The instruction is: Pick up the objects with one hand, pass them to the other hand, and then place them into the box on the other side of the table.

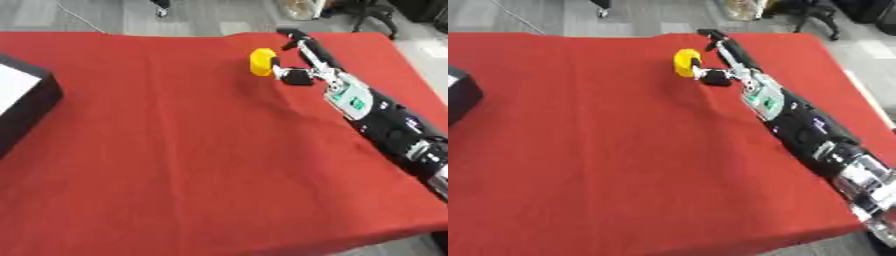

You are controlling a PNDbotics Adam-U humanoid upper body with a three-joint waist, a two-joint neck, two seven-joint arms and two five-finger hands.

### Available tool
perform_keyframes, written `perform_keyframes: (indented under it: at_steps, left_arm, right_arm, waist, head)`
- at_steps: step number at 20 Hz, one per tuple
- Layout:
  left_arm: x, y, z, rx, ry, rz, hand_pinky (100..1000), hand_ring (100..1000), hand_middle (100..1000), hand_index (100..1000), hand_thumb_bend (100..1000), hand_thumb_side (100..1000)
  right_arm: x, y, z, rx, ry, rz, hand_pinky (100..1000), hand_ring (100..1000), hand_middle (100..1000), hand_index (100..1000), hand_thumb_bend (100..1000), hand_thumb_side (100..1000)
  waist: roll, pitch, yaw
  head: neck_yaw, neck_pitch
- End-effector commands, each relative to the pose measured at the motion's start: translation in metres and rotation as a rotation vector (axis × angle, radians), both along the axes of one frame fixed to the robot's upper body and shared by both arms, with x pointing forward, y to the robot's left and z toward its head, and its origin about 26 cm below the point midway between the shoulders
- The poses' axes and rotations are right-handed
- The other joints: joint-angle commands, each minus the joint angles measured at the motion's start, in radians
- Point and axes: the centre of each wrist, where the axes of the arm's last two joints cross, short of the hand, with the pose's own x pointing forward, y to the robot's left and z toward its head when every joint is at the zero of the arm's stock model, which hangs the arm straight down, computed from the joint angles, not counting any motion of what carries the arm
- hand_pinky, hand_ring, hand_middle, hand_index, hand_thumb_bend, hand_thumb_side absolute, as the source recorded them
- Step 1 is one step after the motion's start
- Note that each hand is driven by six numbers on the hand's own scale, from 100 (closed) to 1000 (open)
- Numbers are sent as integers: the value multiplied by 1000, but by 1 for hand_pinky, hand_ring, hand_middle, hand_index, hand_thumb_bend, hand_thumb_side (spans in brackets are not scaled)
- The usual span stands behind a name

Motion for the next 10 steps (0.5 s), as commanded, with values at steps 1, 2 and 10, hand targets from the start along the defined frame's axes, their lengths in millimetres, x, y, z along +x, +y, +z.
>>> perform_keyframes:
  at_steps: [1, 2, 10]
  left_arm:
    - [-3, -5, 10, 3, -33, -35, 711, 723, 672, 891, 219, 839]
    - [-3, -6, 11, 5, -37, -38, 711, 723, 672, 892, 218, 840]
    - [-3, -8, 14, 7, -52, -54, 710, 718, 668, 893, 213, 848]
  right_arm:
    - [2, -10, 12, -23, -37, -48, 1000, 795, 940, 962, 100, 276]
    - [3, -9, 12, -20, -35, -49, 1000, 795, 939, 962, 100, 272]
    - [7, -2, 6, -29, 41, -17, 1000, 778, 853, 962, 100, 215]
  waist:
    - [1, -8, 10]
    - [1, -5, 14]
    - [-1, 11, 31]
  head:
    - [-12, -22]
    - [-14, -24]
    - [-29, -28]
